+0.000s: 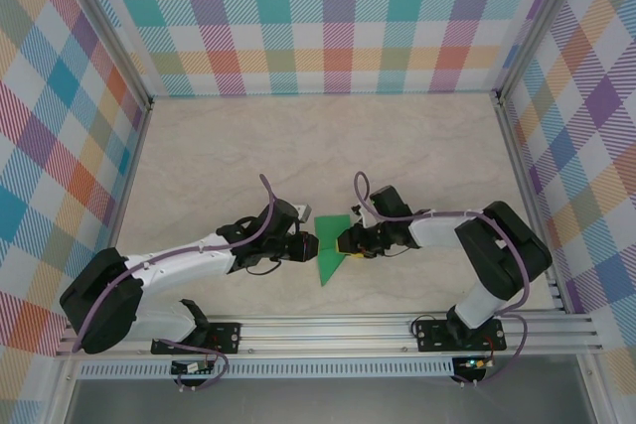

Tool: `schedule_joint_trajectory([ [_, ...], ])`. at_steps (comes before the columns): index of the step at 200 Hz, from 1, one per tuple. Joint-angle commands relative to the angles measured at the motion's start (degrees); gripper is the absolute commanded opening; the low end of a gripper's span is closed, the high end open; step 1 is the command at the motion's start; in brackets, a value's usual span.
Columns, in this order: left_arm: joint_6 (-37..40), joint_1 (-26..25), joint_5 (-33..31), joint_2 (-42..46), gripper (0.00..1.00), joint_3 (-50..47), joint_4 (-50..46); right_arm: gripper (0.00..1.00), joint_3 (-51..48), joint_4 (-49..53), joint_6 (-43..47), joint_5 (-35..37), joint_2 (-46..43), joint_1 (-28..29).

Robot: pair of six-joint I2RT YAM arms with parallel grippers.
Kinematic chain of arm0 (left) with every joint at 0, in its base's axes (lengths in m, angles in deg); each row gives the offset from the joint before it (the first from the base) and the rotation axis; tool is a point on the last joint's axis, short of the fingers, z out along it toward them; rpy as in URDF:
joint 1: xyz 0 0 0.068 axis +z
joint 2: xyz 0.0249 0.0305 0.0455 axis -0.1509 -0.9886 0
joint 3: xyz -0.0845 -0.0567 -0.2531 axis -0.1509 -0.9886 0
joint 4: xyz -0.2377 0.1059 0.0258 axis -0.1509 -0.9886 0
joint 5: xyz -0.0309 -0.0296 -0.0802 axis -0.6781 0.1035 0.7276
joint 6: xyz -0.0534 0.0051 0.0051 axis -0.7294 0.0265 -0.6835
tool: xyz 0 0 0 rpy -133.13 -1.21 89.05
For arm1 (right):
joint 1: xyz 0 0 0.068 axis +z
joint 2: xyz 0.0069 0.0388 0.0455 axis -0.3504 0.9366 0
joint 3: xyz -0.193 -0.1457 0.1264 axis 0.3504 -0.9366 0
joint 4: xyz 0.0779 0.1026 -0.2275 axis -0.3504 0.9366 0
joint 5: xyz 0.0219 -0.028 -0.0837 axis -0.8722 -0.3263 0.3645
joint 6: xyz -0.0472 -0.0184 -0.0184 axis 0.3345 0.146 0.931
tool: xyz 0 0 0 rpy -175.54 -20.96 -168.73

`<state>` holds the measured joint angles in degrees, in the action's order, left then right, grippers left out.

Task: Fold a paper plane with a square sheet of paper (pick it up from the middle)
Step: Fourth fold the wing at the center of the table.

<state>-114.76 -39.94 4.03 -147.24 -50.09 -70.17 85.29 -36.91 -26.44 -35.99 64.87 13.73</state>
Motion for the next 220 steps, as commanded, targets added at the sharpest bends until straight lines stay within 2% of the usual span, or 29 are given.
schedule_joint_trajectory([
  [1,-0.92,-0.84,-1.06,1.21,0.25,-0.8,-0.58,0.37,1.6,-1.2,3.12,-0.18,1.62,0.39],
  [77,-1.14,-1.57,-2.17,2.0,0.26,-1.0,-1.92,0.28,2.4,-1.09,3.3,0.75,2.36,0.39],
  [128,-1.1,-3.36,-3.77,1.46,0.29,-0.59,-2.31,0.13,1.44,-1.71,0.56,2.09,-0.41,0.39],
  [159,-1.44,-6.1,-7.46,0.6,0.35,0.2,-2.49,0.07,-0.35,-3.75,-4.62,3.94,-3.21,0.39],
  [187,-1.5,-10.37,-12.27,-1.65,0.44,1.66,-2.93,0.07,-3.01,-5.7,-10.27,6.96,-6.88,0.39],
  [220,-2.14,-13.61,-17.36,-3.15,0.49,2.95,-3.06,0.07,-6.71,-4.81,-17.2,14.32,-13.67,0.57],
])
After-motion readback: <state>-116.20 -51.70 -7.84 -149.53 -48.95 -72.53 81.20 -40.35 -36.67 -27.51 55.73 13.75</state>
